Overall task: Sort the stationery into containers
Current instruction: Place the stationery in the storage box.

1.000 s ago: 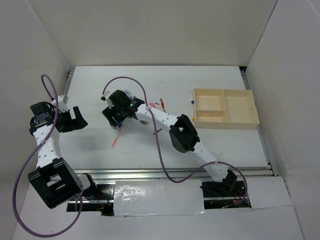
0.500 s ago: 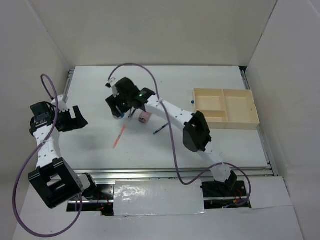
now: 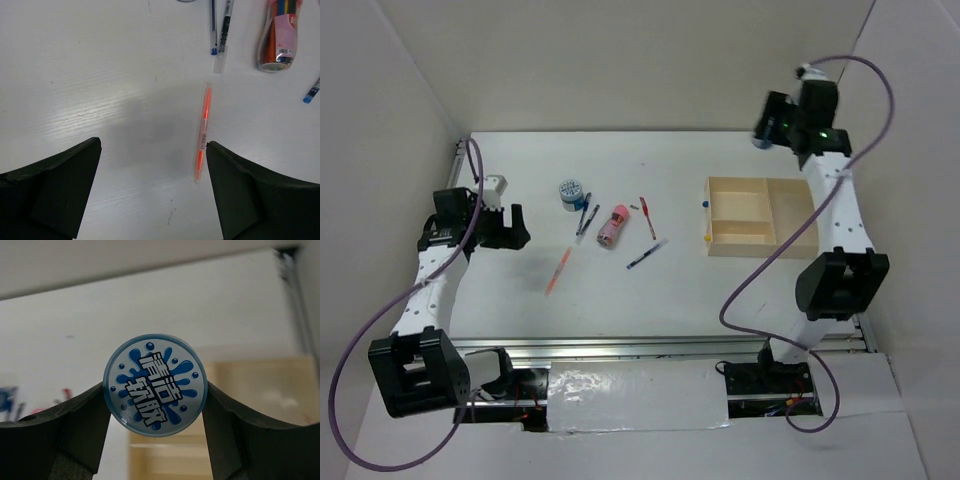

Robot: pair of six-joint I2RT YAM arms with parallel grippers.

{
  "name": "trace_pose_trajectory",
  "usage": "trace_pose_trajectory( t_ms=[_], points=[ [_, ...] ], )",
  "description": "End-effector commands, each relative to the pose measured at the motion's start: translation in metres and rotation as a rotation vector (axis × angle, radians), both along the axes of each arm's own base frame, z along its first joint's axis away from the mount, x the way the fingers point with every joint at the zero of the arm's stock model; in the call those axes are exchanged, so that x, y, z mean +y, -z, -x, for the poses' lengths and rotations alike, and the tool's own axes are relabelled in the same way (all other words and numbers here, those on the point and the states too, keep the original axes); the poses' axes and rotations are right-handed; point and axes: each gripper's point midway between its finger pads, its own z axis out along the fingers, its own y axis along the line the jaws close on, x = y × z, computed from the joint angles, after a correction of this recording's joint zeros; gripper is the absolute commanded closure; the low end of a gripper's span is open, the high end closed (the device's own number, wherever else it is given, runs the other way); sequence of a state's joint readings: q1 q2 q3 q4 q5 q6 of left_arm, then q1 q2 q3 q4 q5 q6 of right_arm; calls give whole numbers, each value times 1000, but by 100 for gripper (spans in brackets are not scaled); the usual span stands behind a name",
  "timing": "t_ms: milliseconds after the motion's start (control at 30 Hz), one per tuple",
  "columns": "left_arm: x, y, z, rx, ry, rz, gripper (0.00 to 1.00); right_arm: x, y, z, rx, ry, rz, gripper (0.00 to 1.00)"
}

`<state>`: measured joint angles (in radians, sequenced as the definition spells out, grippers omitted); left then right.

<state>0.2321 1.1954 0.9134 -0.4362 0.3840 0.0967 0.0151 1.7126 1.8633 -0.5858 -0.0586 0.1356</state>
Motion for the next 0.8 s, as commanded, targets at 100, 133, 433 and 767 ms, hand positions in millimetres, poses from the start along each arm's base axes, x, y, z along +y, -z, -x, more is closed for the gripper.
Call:
trace_pose_trajectory(
  t_ms=[100,133,433,767],
  points=[
    [-27,-18,-32,-63,20,-6,1,-110,27,77,54,201,79,100],
    [-32,-16,-34,-58,35,-5,1,-119,31,81,58,215,81,100],
    [-51,-27,-62,-91,20,86,3,-164,109,78,139,261,112,100],
    [-85,-29,-90,-135,114,6,1,-179,189,37,247,244,94,86]
  ],
)
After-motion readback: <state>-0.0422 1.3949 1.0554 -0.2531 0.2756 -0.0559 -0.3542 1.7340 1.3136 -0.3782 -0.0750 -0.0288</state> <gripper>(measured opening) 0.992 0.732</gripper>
